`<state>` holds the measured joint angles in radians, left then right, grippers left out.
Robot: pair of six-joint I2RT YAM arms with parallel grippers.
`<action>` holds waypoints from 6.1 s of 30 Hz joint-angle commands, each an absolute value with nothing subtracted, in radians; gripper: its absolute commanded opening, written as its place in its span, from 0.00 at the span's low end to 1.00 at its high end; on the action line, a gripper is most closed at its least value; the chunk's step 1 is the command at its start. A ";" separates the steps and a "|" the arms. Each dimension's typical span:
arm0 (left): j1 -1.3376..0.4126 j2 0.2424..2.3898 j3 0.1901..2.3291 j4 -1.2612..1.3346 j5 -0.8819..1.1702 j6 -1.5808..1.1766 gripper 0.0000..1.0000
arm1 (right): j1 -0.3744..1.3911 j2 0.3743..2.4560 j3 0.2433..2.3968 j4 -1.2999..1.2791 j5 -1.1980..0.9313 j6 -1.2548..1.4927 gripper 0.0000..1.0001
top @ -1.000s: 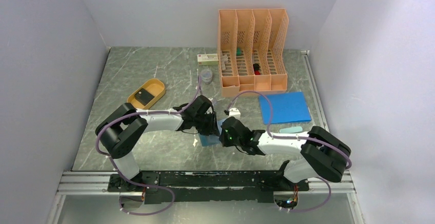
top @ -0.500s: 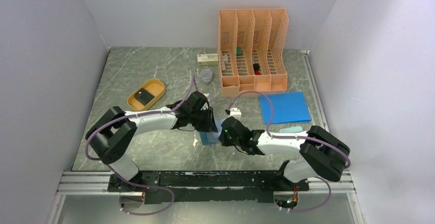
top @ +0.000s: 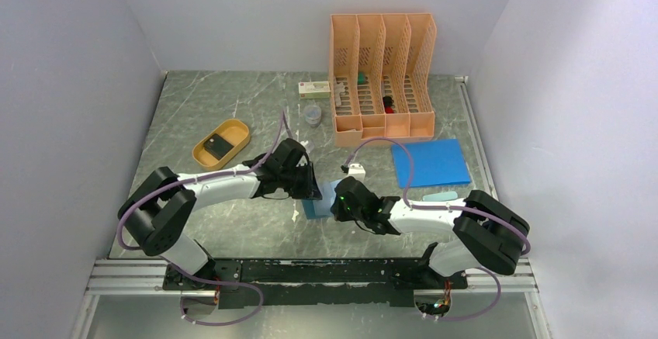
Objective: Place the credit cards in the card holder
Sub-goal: Open the card holder at the center of the board.
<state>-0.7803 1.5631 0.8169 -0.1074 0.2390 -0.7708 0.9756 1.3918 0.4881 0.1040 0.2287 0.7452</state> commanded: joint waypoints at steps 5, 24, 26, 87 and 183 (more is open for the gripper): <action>-0.774 1.554 0.801 -0.056 0.253 -0.767 0.15 | 0.970 1.423 0.456 0.015 0.261 0.744 0.00; -0.781 1.645 0.792 -0.008 0.278 -0.777 0.05 | 0.971 1.418 0.467 0.016 0.240 0.746 0.00; -0.782 1.649 0.793 -0.008 0.272 -0.775 0.05 | 0.971 1.408 0.469 0.008 0.241 0.747 0.00; -0.785 1.664 0.848 0.119 0.400 -0.788 0.31 | 0.806 1.368 0.490 0.027 0.075 0.782 0.24; -0.799 1.584 0.870 -0.099 0.244 -0.742 0.44 | 1.009 1.338 0.588 -0.092 0.310 0.686 0.00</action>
<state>-0.7956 1.6497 0.8276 -0.0154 0.3065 -0.7666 1.0084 1.3525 0.5762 -0.0574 0.2653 0.6670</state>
